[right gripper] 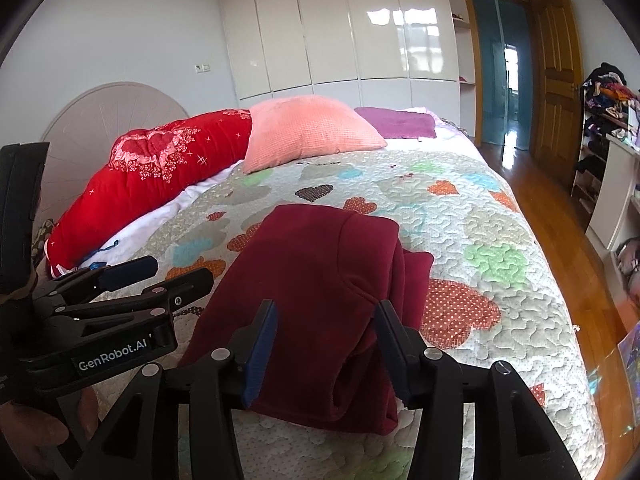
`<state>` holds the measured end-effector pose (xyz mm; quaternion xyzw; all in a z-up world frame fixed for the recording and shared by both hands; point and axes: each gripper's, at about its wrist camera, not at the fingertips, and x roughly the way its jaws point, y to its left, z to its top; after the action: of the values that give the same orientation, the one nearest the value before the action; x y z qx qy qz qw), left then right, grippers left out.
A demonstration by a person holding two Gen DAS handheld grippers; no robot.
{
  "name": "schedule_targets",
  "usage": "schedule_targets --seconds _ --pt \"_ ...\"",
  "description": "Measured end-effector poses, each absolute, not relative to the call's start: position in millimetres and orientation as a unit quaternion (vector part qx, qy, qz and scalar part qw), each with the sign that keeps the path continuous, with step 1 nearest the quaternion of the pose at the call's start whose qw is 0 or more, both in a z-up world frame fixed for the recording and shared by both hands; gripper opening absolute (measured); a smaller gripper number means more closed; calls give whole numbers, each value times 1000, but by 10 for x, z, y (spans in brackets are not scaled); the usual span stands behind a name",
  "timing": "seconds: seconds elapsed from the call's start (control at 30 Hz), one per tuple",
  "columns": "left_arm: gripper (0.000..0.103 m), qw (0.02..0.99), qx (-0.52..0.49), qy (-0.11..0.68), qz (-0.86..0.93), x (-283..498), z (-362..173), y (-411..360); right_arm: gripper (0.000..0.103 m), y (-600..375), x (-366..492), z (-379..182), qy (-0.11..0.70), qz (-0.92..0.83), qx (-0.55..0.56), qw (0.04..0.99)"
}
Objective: Fold small clothes
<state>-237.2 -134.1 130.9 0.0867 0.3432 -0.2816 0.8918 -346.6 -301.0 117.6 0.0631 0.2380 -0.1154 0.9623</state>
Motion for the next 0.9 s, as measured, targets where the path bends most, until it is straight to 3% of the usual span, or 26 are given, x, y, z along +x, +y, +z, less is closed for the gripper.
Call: schedule_targets --seconds 0.13,0.9 --pt "71 892 86 343 -281 -2374 1308 -1342 59 -3014 -3471 1174 237 -114 68 962" --pt "71 893 97 340 -279 -2372 1287 -1361 60 -3037 -3424 1126 251 -110 69 959"
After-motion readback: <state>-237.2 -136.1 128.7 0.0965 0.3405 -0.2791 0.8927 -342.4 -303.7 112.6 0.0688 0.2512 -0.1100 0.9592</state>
